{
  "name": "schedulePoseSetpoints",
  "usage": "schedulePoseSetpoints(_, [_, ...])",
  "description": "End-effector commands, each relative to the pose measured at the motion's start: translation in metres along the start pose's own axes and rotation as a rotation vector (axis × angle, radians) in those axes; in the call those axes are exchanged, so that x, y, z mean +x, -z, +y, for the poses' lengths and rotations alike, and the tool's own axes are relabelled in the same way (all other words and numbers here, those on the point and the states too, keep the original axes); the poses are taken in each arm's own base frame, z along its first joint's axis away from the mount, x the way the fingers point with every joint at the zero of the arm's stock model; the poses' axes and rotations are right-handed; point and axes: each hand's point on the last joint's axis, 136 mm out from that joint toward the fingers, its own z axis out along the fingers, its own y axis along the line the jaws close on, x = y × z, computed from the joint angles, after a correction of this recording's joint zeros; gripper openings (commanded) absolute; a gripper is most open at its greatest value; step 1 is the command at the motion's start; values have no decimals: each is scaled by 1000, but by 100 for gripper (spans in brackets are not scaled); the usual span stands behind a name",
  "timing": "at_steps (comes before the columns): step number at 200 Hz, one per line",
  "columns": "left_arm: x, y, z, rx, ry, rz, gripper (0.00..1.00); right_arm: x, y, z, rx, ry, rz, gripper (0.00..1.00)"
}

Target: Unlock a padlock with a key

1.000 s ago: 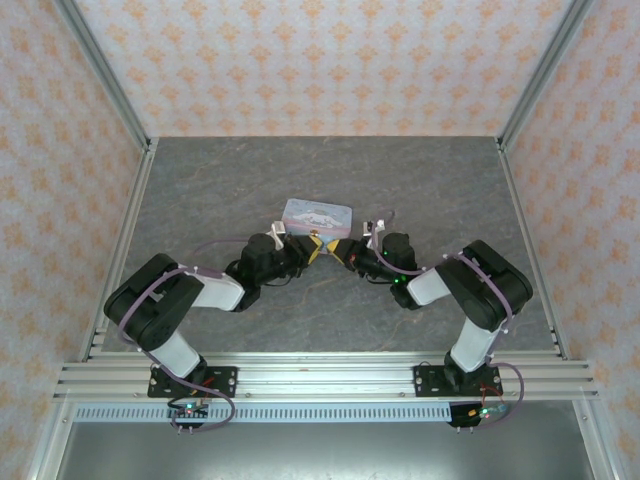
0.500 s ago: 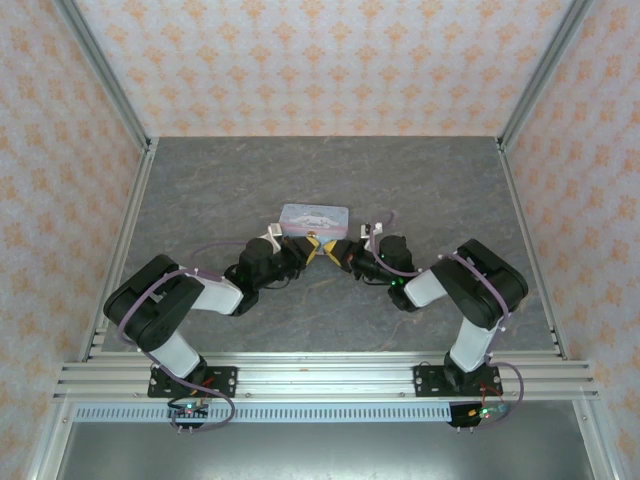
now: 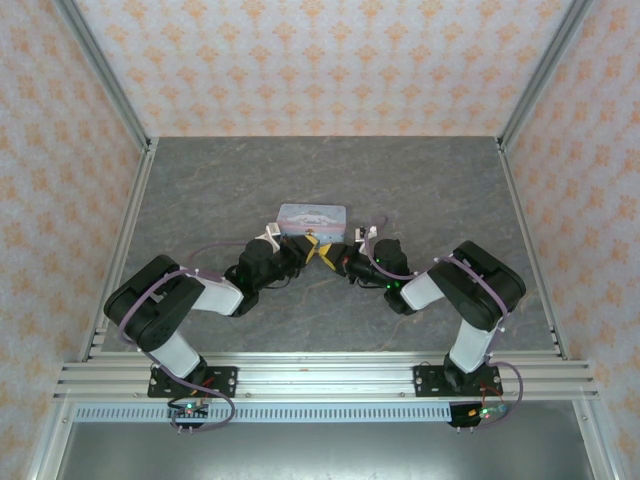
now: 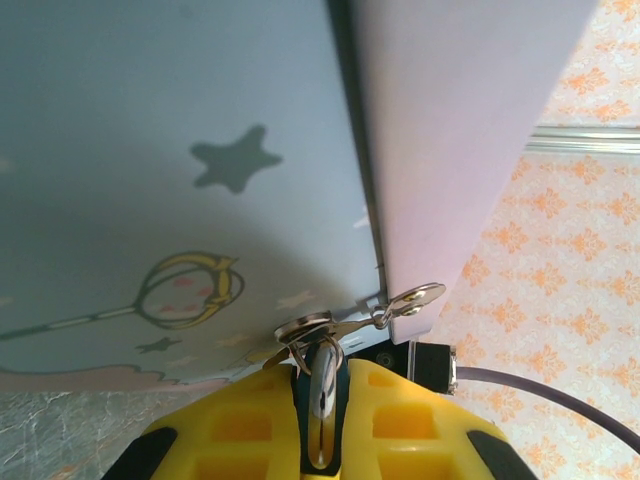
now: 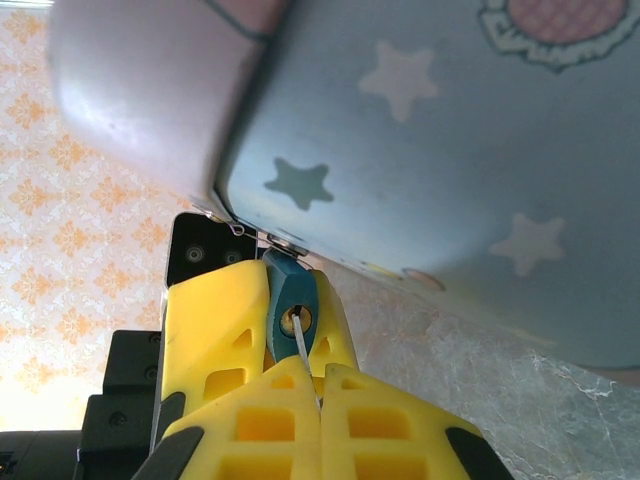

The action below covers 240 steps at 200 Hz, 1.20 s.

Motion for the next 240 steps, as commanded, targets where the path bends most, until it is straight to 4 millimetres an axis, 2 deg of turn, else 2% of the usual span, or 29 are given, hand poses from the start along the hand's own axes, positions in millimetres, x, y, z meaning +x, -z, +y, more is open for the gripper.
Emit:
schedulePoseSetpoints(1, [18,1,-49,175,-45,60,0,16,0,-9,17,1,75,0])
schedulePoseSetpoints(42, [19,1,-46,165,-49,64,0,-1,5,-15,26,-1,65,0])
schedulePoseSetpoints(122, [18,2,-43,155,-46,64,0,-14,9,-21,40,-7,45,0])
schedulePoseSetpoints(184, [17,2,-39,134,-53,66,0,-15,7,-9,-15,13,98,0])
schedulePoseSetpoints(240, [17,-4,-22,88,-65,105,0,-7,24,5,-65,66,233,0])
